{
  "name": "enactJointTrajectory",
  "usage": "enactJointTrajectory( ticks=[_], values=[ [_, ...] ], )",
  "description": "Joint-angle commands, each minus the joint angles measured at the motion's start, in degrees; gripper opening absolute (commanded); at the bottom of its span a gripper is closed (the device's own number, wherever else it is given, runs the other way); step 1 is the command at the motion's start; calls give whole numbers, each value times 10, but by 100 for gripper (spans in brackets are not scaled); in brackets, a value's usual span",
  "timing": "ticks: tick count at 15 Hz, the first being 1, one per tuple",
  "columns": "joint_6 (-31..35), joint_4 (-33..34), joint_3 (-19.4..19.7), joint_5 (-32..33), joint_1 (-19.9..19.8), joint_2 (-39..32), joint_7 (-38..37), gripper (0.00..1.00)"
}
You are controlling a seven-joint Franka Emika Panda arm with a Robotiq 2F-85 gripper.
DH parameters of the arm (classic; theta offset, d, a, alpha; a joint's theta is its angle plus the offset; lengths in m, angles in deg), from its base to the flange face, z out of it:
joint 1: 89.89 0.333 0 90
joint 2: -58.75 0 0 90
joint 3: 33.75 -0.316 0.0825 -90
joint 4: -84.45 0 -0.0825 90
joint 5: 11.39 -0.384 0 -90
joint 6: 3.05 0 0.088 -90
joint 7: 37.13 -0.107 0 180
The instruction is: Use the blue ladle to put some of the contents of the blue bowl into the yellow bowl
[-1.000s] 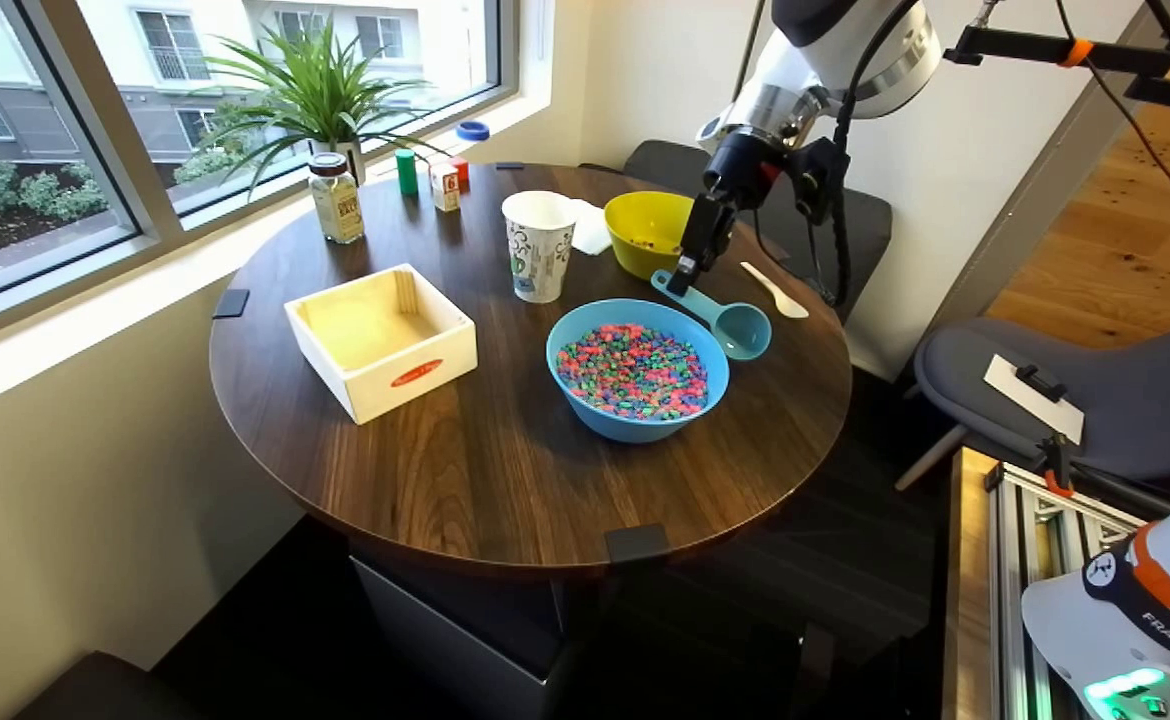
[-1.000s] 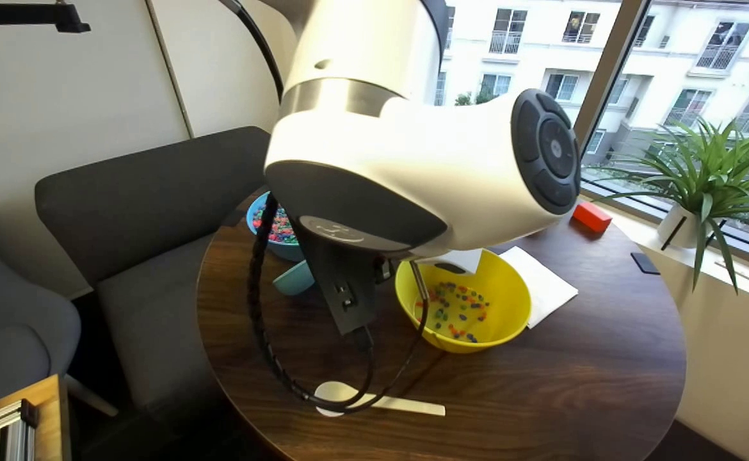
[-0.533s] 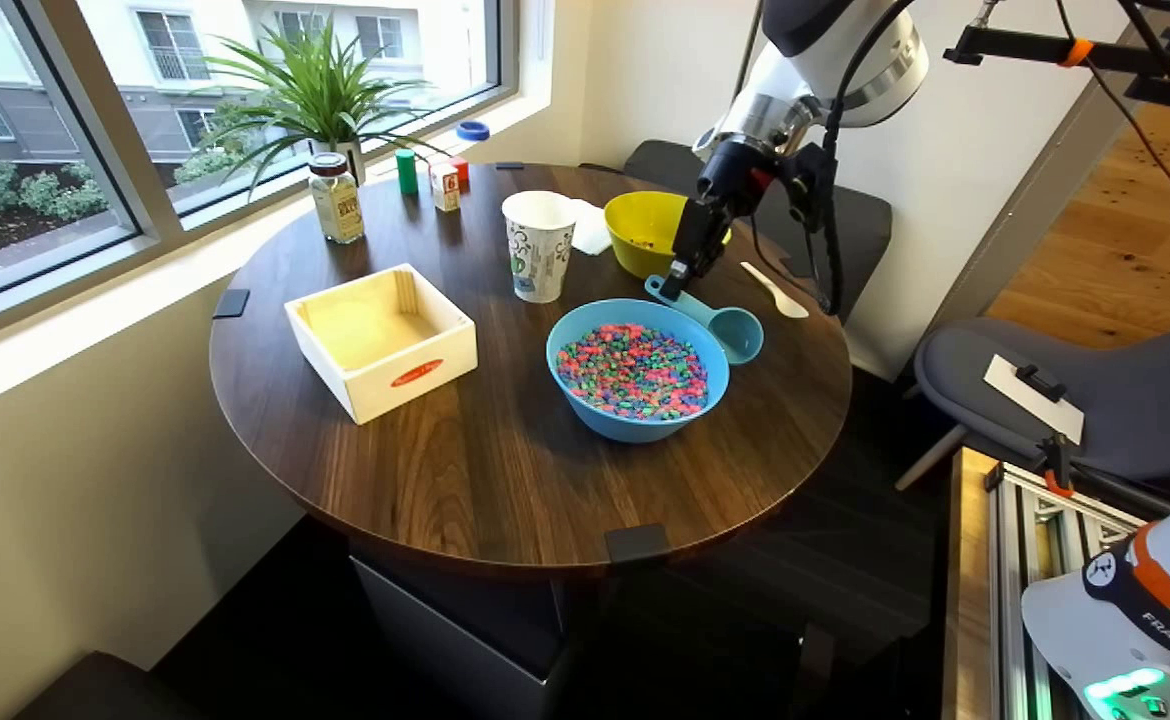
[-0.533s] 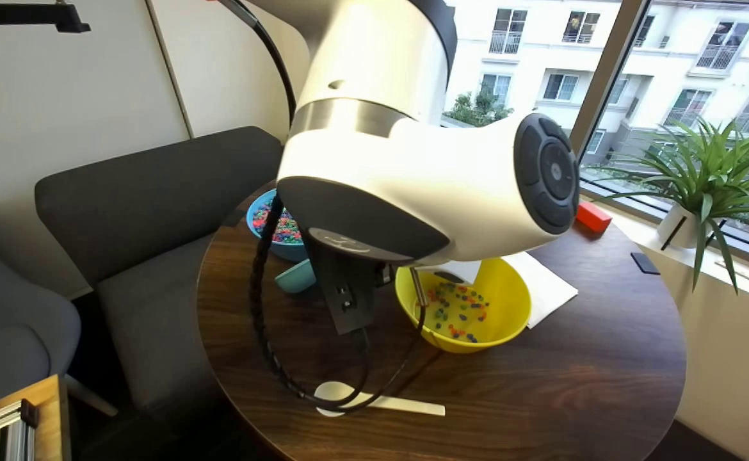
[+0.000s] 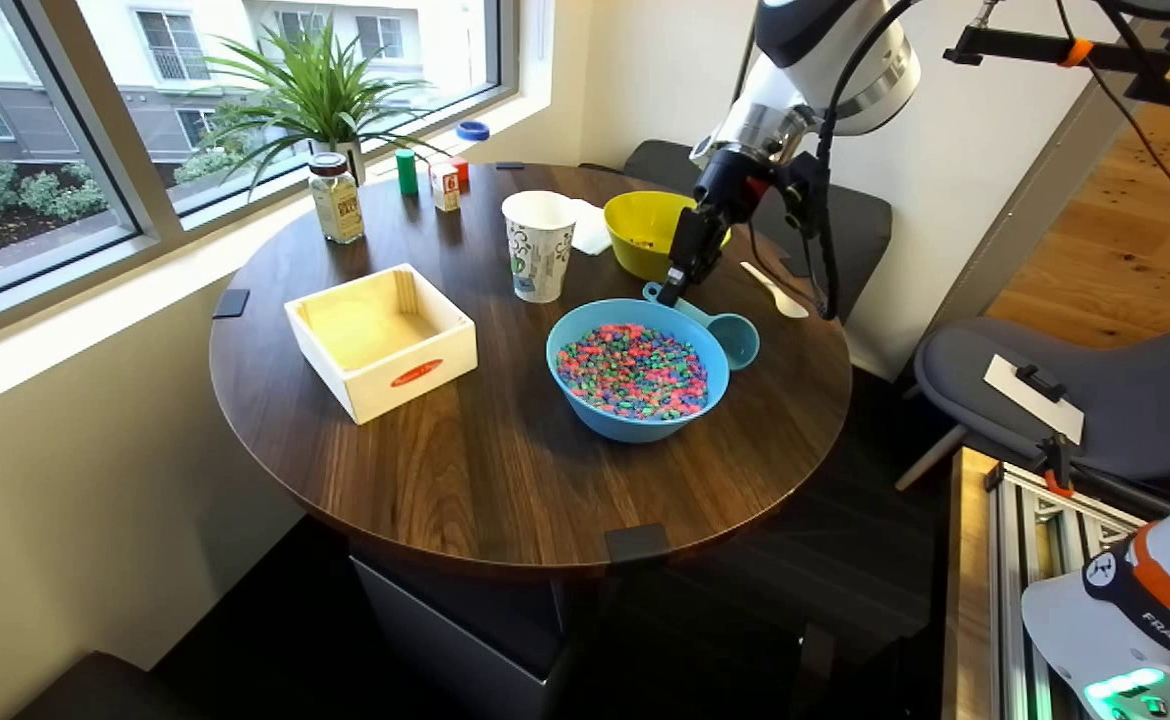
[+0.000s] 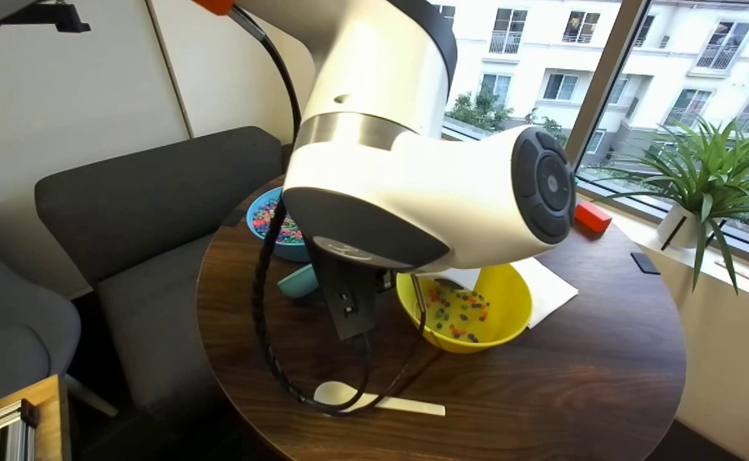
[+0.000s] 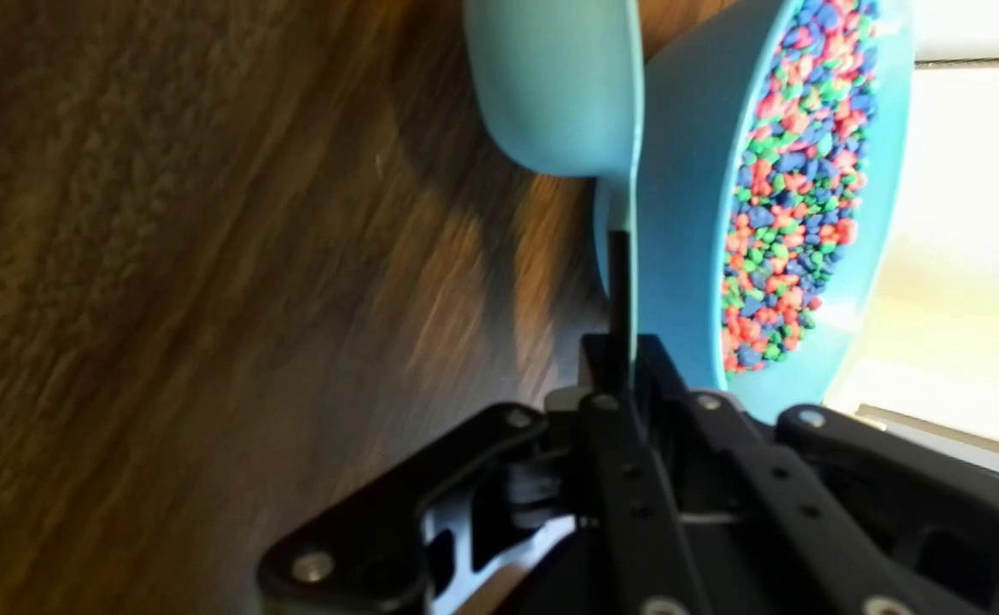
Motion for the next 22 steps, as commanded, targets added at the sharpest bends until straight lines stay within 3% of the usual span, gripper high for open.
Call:
enactJointTrajectory(
  ticks=[1, 8, 9, 12, 13, 20, 22],
  values=[
    [5, 8, -5, 6, -2, -11, -8, 2],
    [7, 9, -4, 22, -2, -14, -11, 5],
    [7, 9, -4, 25, -2, -14, -11, 15],
    [7, 9, -4, 37, -2, -13, -12, 27],
    [8, 9, -4, 42, -1, -12, -12, 43],
    [16, 19, -6, 78, 0, 0, -19, 98],
    [16, 24, -7, 81, -1, 3, -22, 100]
  ],
)
